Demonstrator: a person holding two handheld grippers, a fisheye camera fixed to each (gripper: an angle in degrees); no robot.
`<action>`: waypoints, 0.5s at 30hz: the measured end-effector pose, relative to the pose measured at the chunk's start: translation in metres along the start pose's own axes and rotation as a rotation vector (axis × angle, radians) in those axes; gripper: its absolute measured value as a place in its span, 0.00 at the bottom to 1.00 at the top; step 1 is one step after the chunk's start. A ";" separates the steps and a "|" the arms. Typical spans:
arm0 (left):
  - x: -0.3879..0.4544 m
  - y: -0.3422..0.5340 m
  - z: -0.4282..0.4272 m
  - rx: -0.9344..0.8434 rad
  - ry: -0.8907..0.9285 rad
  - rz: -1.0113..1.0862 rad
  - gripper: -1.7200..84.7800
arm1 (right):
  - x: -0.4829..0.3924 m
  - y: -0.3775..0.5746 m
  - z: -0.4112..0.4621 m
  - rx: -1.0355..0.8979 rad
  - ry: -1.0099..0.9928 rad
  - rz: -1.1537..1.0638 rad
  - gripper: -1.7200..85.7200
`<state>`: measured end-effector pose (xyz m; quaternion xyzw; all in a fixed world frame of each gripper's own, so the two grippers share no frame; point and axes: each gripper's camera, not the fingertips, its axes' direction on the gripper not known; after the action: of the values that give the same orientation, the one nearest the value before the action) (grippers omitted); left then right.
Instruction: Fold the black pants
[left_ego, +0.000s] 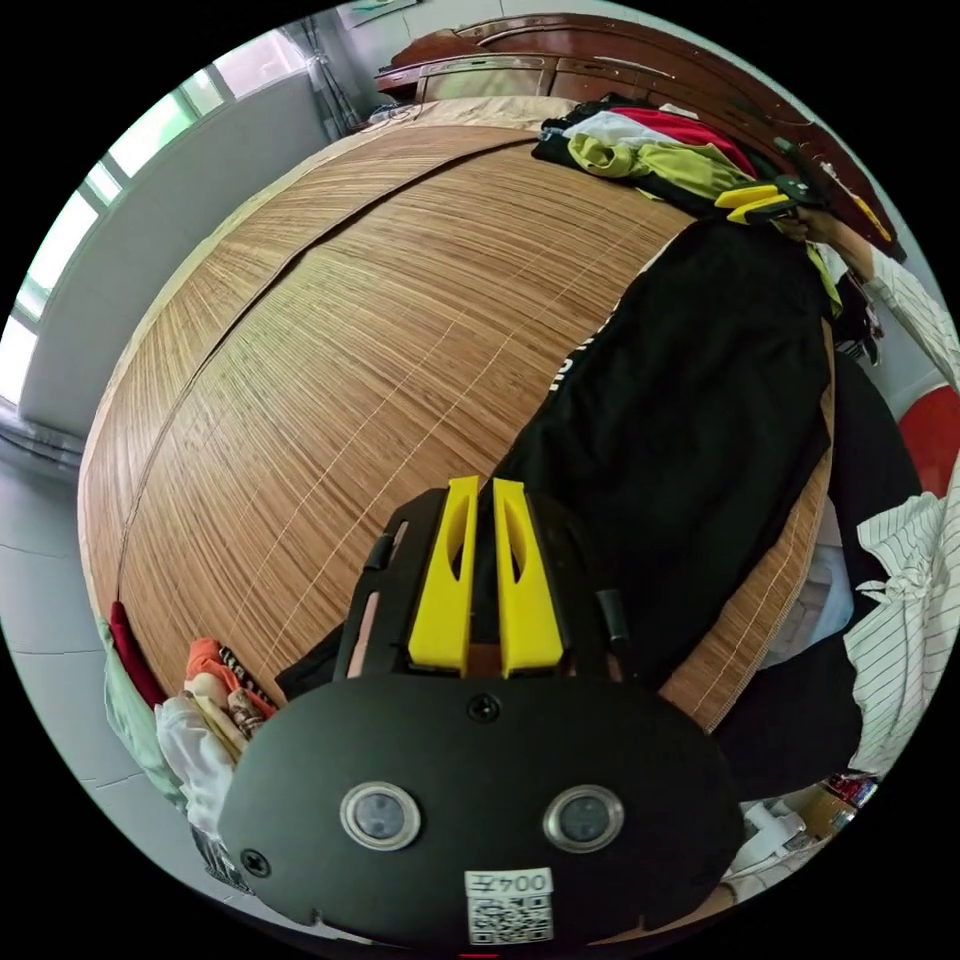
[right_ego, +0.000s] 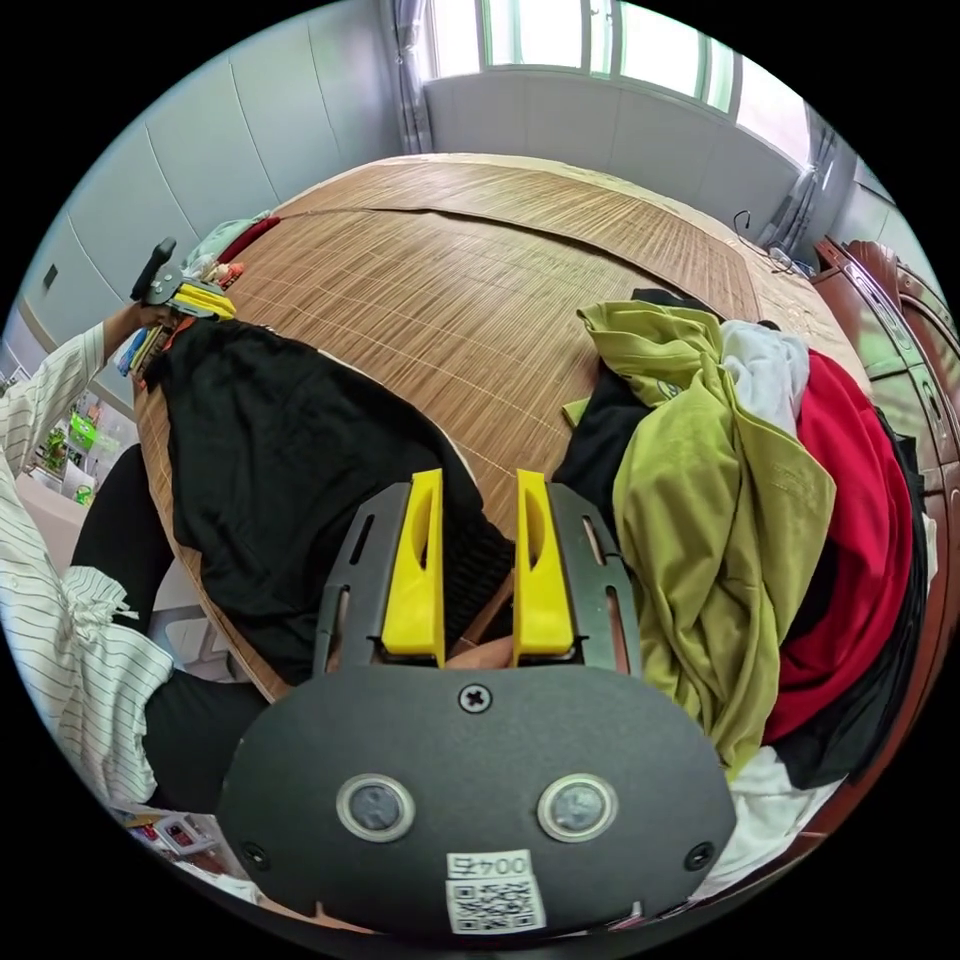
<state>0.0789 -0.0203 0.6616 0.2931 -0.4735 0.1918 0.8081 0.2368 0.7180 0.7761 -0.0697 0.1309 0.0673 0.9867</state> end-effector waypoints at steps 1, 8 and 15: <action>0.001 0.000 0.003 -0.009 0.005 0.009 0.08 | 0.005 -0.003 0.005 -0.007 -0.010 -0.012 0.16; 0.006 -0.006 0.017 -0.017 0.023 0.033 0.11 | 0.032 -0.021 0.031 -0.064 -0.040 -0.059 0.18; 0.013 -0.022 0.019 -0.058 0.068 0.066 0.11 | 0.062 -0.030 0.065 -0.168 -0.076 -0.108 0.19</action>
<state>0.0855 -0.0493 0.6735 0.2473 -0.4606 0.2143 0.8251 0.3166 0.7060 0.8256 -0.1565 0.0832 0.0275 0.9838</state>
